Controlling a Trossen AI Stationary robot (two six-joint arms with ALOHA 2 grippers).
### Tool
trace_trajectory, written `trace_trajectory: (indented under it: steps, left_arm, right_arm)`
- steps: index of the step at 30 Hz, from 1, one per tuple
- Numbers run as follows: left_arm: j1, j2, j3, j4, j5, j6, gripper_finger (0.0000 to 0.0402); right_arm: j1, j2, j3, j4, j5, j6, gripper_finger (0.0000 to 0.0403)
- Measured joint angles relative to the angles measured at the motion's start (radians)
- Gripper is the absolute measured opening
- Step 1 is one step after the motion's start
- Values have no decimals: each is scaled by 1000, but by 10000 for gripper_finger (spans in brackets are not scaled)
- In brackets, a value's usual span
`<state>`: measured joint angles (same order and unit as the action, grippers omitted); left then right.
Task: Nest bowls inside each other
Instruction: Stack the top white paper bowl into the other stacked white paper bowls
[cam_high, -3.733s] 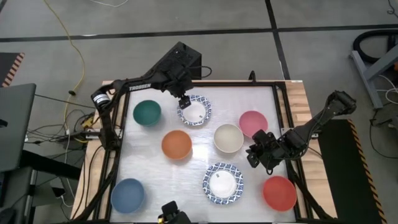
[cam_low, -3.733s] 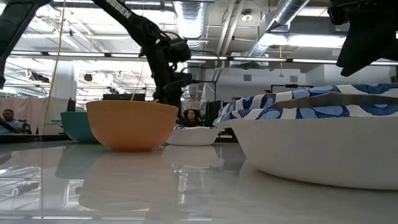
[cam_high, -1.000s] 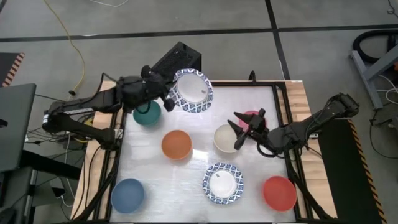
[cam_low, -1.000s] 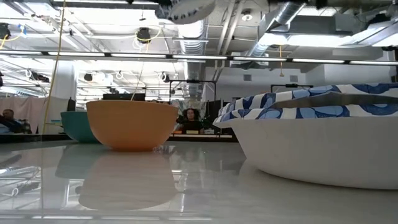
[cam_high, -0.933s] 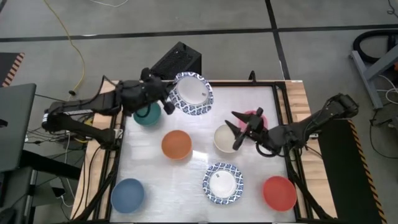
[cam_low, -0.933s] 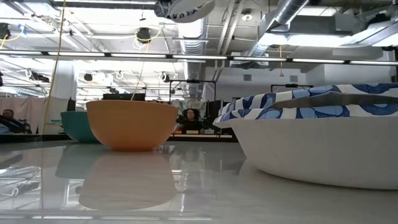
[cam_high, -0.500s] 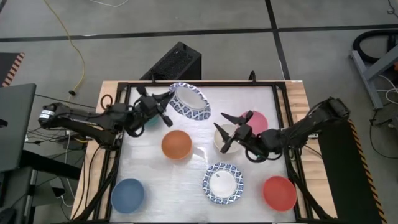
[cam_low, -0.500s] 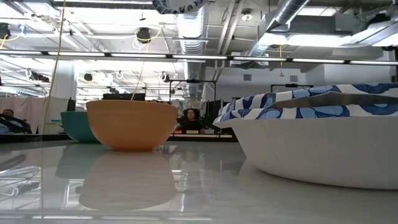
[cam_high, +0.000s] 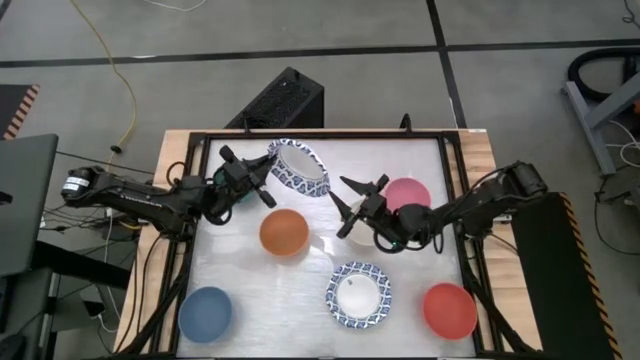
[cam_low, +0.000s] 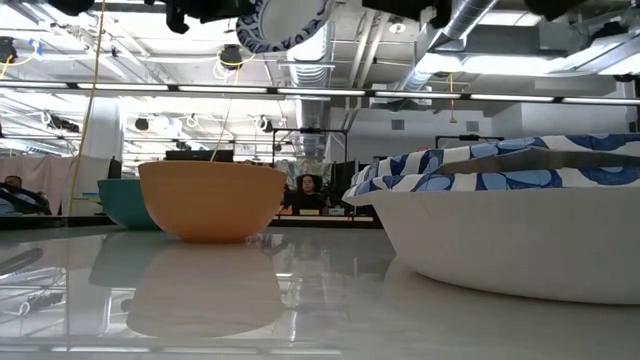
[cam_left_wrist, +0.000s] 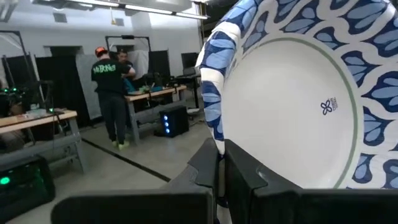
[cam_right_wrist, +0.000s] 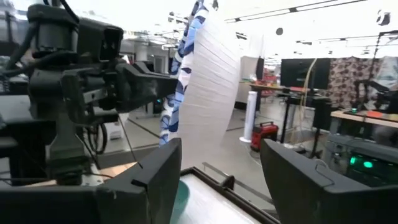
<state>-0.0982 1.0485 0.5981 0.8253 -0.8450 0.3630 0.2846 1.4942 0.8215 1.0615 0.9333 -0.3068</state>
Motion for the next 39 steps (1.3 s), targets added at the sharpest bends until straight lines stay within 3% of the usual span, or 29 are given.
trace_trajectory:
  steps: [7,15,19,25,32,36,39]
  left_arm:
    - [0,0,-8,2,-49,52,0]
    - [0,0,-8,4,-19,37,0]
    - [0,0,-8,2,-5,10,0]
    - [0,0,-8,-3,1,-9,0]
    - [0,0,-8,-4,24,-18,0]
    - [0,0,-8,-4,25,-19,0]
    - [0,0,-8,-7,29,-23,0]
  right_arm:
    - [44,-21,0,-27,-15,-3,238]
    - [130,-56,0,-14,77,-84,238]
    - [90,-49,0,-13,38,-55,238]
    - [14,-49,0,-39,-109,76,238]
    - [-22,-49,0,-39,-120,107,237]
    - [-43,-49,0,-71,-120,159,209]
    - [-51,-49,0,-107,-124,188,158]
